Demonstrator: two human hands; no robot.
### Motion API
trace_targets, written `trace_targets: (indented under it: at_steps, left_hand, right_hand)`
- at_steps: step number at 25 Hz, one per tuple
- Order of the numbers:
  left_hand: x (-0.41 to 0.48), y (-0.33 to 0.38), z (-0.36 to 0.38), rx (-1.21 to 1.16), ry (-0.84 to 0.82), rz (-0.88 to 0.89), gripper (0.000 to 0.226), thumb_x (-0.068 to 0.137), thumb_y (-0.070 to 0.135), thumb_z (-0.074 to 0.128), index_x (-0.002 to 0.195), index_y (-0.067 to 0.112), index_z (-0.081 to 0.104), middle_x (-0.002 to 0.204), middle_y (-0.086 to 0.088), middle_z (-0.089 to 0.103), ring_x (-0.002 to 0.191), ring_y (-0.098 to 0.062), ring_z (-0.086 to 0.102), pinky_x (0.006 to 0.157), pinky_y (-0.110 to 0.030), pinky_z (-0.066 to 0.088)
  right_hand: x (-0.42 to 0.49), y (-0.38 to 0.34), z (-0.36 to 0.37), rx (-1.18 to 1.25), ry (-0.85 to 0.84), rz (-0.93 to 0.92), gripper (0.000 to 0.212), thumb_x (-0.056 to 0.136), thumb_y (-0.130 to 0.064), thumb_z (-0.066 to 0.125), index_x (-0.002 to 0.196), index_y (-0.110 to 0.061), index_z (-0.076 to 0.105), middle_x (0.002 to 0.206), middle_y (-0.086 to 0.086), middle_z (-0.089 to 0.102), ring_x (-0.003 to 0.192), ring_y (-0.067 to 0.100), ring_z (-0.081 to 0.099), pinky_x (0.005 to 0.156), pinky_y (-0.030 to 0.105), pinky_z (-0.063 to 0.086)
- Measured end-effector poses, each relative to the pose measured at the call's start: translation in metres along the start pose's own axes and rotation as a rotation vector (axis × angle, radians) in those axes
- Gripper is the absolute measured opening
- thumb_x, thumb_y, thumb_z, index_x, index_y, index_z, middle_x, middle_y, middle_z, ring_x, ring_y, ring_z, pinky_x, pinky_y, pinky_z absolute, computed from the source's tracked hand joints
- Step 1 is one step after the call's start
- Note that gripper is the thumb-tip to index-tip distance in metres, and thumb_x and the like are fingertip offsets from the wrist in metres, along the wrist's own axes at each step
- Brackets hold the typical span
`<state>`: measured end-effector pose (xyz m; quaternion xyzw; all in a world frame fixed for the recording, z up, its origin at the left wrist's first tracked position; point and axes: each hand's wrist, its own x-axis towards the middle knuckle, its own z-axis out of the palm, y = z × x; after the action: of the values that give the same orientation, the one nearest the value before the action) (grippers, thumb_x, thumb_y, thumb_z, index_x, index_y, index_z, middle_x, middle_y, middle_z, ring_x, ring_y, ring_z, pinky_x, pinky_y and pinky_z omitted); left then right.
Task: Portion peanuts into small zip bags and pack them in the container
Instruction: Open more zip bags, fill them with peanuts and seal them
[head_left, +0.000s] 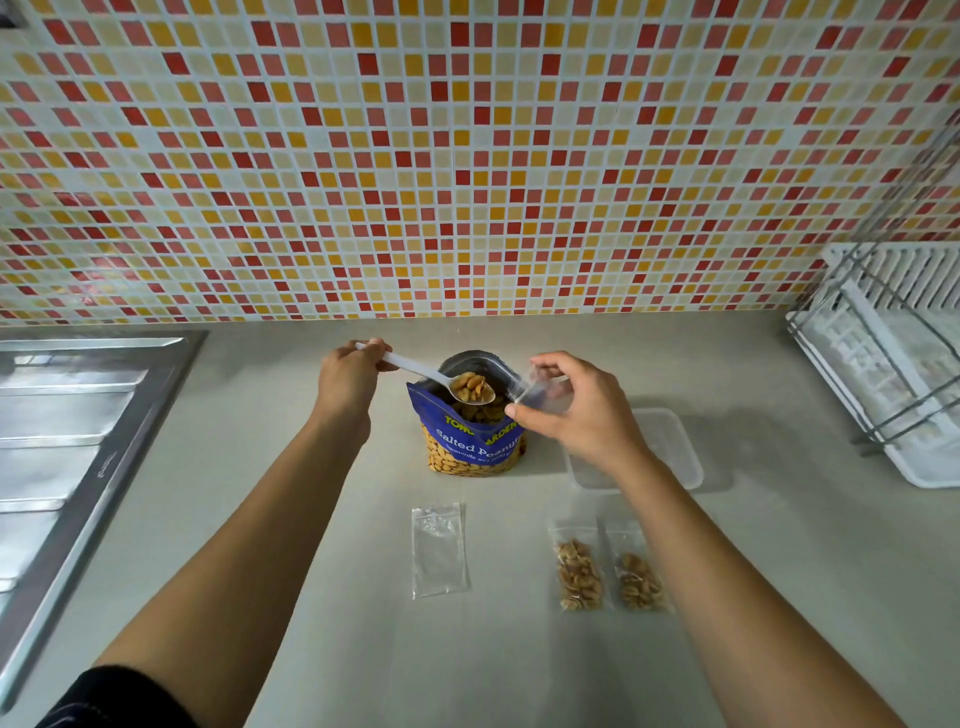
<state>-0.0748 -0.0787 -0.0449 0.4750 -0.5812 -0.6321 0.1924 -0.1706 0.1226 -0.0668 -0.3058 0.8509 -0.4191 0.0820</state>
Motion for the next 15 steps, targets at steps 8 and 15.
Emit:
trace_targets:
  at_steps: [8,15]
  left_hand:
    - [-0.002,0.035,-0.012,-0.098,-0.006,0.073,0.009,0.095,0.021,0.050,0.095,0.015,0.056,0.099,-0.001,0.061,0.081,-0.006,0.055,0.078,-0.025,0.033]
    - [-0.036,0.061,0.002,0.343,-0.106,0.664,0.021,0.096,0.027,0.046,0.090,0.014,0.062,0.082,0.002,0.061,0.076,-0.010,0.055,0.066,-0.023,0.041]
  right_hand:
    - [0.008,-0.025,0.015,-0.212,0.013,-0.044,0.056,0.065,-0.054,0.074,0.113,-0.029,0.058,0.109,-0.011,0.065,0.090,0.008,0.055,0.071,0.024,0.044]
    - [0.007,-0.035,0.035,0.178,0.116,0.010,0.051,0.060,-0.052,0.079,0.104,-0.033,0.061,0.098,-0.015,0.067,0.088,0.007,0.064,0.077,0.030,0.053]
